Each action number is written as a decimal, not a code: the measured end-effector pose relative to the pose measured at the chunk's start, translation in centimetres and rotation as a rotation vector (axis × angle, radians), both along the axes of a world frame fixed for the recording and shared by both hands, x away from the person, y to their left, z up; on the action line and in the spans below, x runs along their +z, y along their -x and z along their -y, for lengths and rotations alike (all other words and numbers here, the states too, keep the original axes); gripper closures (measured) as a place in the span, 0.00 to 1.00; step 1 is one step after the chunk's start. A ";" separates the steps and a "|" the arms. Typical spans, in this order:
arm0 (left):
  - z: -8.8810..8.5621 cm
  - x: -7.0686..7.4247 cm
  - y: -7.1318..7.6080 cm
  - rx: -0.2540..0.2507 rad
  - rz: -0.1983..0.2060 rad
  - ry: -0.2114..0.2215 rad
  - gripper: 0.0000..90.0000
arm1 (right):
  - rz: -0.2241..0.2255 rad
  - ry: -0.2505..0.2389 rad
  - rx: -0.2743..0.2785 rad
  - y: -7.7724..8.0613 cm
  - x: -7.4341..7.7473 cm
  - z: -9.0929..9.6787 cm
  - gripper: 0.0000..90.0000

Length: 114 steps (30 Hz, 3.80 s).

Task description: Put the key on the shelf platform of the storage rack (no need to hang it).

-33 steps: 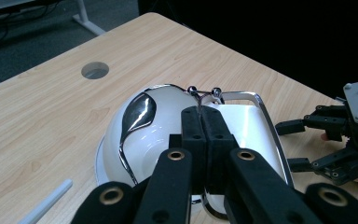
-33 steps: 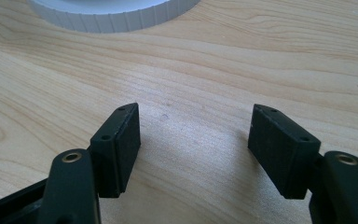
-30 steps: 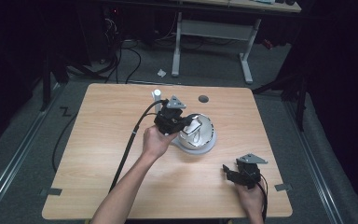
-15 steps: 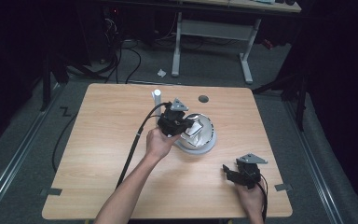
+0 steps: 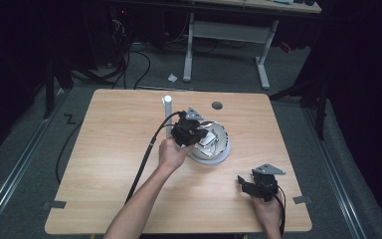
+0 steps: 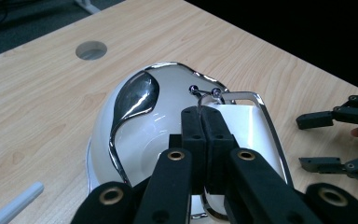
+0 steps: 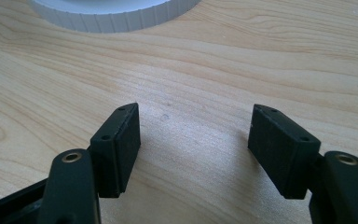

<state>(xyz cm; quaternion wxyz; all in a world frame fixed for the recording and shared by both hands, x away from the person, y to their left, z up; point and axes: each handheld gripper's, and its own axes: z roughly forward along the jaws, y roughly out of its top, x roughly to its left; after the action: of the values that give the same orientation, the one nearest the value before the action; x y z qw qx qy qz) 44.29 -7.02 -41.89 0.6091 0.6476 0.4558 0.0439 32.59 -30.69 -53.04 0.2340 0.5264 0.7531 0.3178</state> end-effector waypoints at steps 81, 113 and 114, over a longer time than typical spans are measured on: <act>-3.0 -1.2 0.5 0.083 0.015 -0.016 0.56 | 0.001 0.001 0.006 0.0 0.0 0.0 0.38; -6.7 -0.1 1.9 0.126 0.038 0.019 0.52 | 0.000 0.001 0.005 0.0 0.0 0.0 0.38; -6.8 0.0 2.0 0.127 0.038 0.021 0.52 | 0.000 0.000 0.005 0.0 0.0 0.0 0.38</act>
<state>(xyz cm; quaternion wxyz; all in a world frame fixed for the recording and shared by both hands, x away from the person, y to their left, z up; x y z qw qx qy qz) 42.33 -0.25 -41.86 0.6204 0.6101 0.4846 0.0902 32.58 -30.66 -53.04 0.2335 0.5246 0.7543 0.3183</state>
